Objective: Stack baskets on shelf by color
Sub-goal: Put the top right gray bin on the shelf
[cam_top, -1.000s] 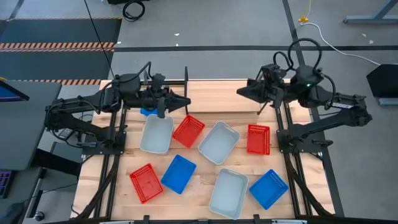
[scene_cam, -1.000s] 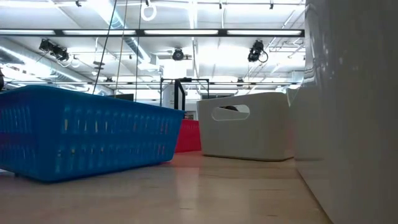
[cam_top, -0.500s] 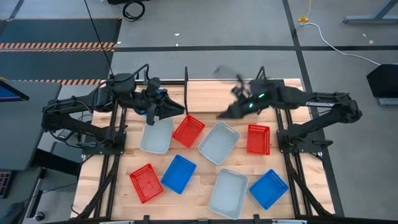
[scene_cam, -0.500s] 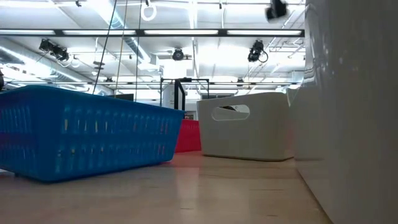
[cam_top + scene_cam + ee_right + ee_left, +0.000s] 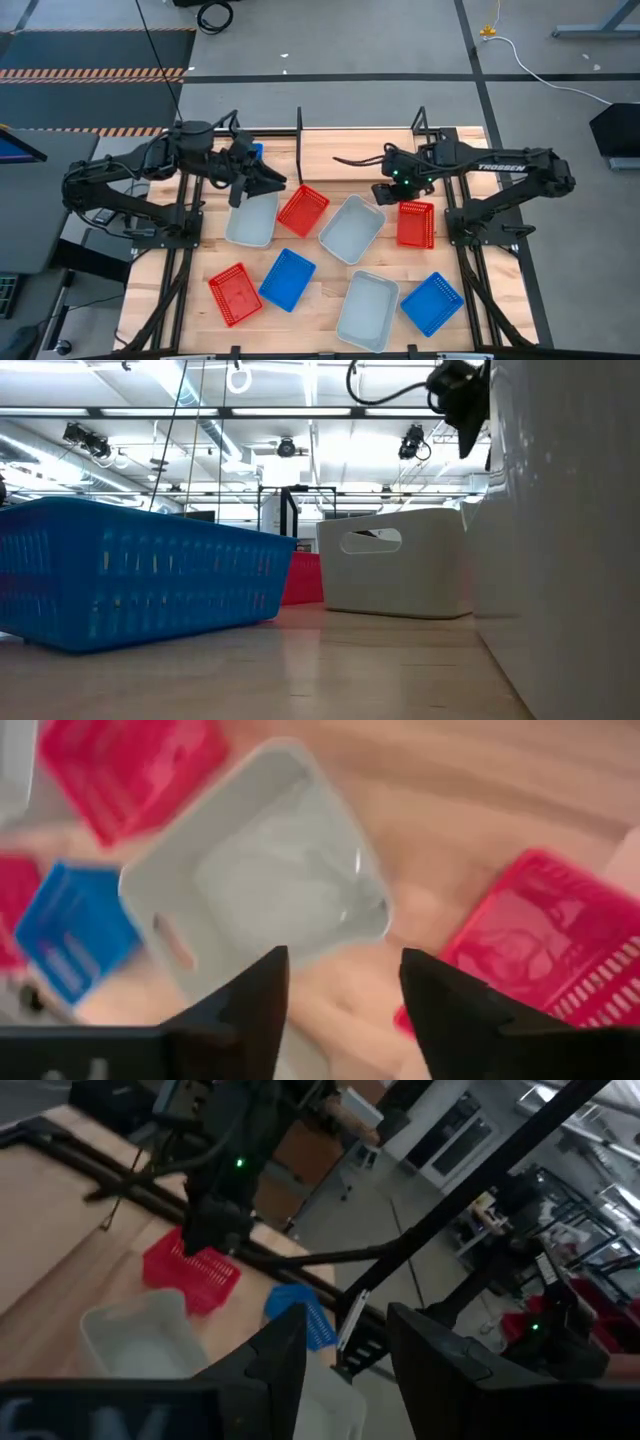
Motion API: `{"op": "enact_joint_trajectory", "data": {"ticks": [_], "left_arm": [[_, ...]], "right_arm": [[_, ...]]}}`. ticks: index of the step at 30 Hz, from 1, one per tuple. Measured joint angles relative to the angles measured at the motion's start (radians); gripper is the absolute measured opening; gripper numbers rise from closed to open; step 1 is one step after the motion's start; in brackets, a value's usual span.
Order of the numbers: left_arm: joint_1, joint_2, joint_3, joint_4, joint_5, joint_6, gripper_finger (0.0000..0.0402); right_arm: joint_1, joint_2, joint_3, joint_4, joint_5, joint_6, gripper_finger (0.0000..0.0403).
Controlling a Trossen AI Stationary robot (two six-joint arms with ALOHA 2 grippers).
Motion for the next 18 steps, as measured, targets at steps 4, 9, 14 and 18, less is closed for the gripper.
{"op": "enact_joint_trajectory", "data": {"ticks": [4, 9, 14, 18], "left_arm": [[-0.001, 0.0, 0.0, -0.034, -0.027, 0.001, 0.0148], [-0.001, 0.001, 0.0, -0.05, -0.053, 0.001, 0.0145], [-0.001, 0.001, 0.0, -0.053, -0.052, -0.007, 0.0148], [-0.001, 0.001, 0.0, -0.059, -0.057, -0.008, 0.0146]], "right_arm": [[0.005, 0.033, -0.021, 0.038, 0.027, -0.01, 0.0226], [0.017, 0.12, -0.037, 0.078, 0.038, -0.174, 0.0225], [0.008, 0.205, -0.039, 0.156, 0.016, -0.355, 0.022], [0.008, 0.278, -0.039, 0.211, 0.008, -0.46, 0.0219]]}}
